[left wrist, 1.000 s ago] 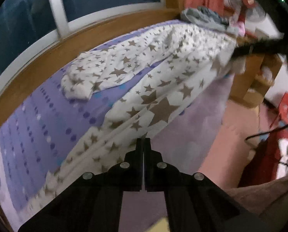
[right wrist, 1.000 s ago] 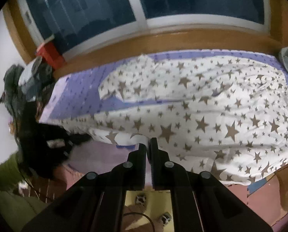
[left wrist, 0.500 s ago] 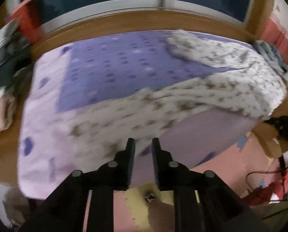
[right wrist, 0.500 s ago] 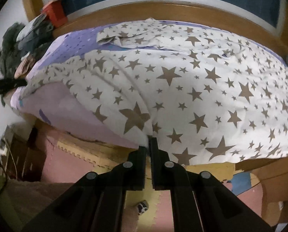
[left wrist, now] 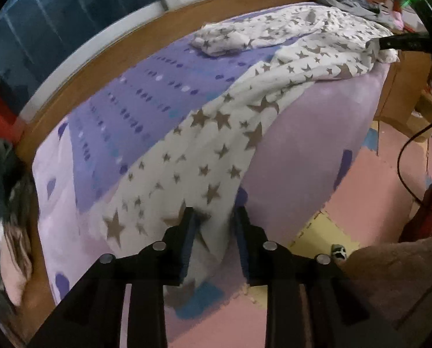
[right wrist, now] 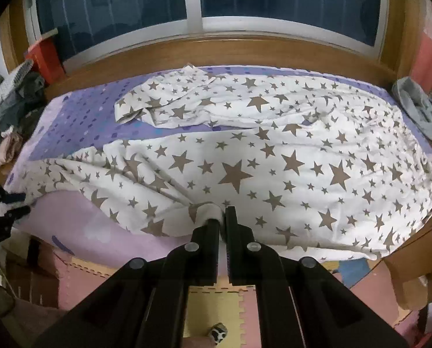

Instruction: Fold clothes

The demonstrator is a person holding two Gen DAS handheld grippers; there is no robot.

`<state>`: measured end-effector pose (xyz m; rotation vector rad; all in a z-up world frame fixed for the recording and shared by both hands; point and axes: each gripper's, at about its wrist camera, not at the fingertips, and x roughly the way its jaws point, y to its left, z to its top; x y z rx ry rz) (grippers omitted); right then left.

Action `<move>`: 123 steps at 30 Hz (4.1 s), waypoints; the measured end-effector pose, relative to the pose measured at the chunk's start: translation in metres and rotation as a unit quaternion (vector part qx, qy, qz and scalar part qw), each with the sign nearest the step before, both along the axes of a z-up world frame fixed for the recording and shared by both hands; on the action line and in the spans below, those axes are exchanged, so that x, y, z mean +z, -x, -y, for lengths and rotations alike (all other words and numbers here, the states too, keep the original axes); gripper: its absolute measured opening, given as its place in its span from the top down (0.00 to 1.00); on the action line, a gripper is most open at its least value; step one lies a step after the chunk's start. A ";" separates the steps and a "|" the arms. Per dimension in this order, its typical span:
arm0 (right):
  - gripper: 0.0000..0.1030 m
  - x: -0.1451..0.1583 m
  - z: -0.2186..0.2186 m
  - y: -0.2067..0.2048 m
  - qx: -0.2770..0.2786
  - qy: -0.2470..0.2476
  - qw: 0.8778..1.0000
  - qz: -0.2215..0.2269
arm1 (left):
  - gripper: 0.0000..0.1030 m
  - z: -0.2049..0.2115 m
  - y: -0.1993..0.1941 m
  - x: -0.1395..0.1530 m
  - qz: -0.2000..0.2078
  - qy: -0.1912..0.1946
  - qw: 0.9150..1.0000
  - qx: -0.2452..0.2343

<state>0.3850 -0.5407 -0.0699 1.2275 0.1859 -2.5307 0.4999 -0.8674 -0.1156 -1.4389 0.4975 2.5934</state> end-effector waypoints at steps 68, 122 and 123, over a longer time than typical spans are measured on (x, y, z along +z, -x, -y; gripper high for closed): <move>0.53 -0.059 0.386 -0.185 -0.106 0.033 0.994 -0.022 | 0.73 0.154 0.040 -0.004 0.113 -0.196 0.936 -0.270; 0.80 -0.048 0.253 -0.140 -0.262 0.247 0.932 0.037 | 0.81 0.198 0.009 0.006 0.101 -0.219 0.957 -0.159; 0.73 -0.042 0.256 -0.145 -0.259 0.230 0.938 0.024 | 0.81 0.198 0.009 0.005 0.103 -0.220 0.957 -0.158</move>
